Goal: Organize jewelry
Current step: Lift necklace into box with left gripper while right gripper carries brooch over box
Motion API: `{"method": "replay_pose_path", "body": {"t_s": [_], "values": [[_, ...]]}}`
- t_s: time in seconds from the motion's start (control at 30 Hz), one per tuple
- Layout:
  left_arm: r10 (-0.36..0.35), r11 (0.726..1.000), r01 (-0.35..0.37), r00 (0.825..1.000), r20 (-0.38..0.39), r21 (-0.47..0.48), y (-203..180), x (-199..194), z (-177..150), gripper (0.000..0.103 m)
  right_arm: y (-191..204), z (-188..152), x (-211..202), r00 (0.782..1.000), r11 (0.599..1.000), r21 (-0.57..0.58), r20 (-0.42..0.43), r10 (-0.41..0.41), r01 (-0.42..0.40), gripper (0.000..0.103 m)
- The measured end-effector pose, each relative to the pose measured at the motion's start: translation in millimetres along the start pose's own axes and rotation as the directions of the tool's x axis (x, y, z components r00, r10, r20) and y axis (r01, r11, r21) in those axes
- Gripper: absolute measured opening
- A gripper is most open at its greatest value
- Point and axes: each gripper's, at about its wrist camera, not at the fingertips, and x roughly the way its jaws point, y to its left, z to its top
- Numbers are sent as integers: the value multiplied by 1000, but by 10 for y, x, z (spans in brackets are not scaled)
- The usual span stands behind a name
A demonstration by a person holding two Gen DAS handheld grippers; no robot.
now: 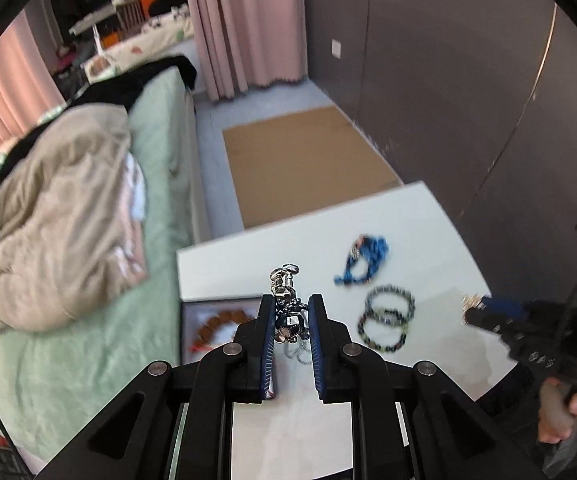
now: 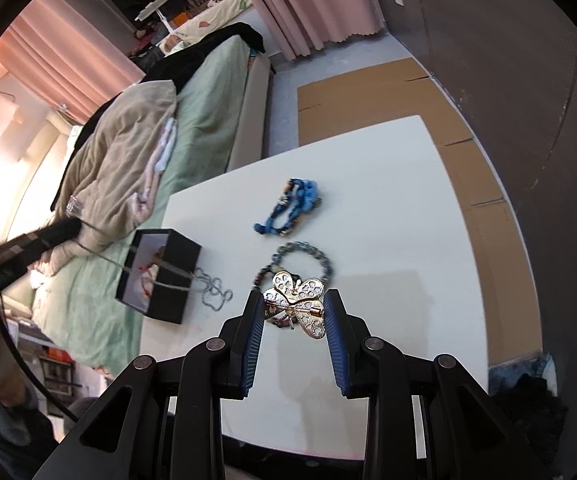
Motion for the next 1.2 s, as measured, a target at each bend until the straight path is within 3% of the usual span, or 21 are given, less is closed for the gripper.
{"method": "replay_pose_path", "body": {"t_s": [0.37,0.8,0.97,1.2], "values": [[68,997,-73,988,141,26,122,-713,367,14,263,71,-17,997,997,-8,27,76,-76,31],[149,987,-160,954,262,18,346,-1403,688,14,594,155,-101,979,982,-39,77,189,-186,32],[163,984,-175,947,277,21,386,-1496,735,14,679,164,-45,976,978,-51,72,206,-203,32],[162,985,-170,953,258,10,522,-1363,700,14,786,144,-5,974,974,-79,65,217,-212,31]]}}
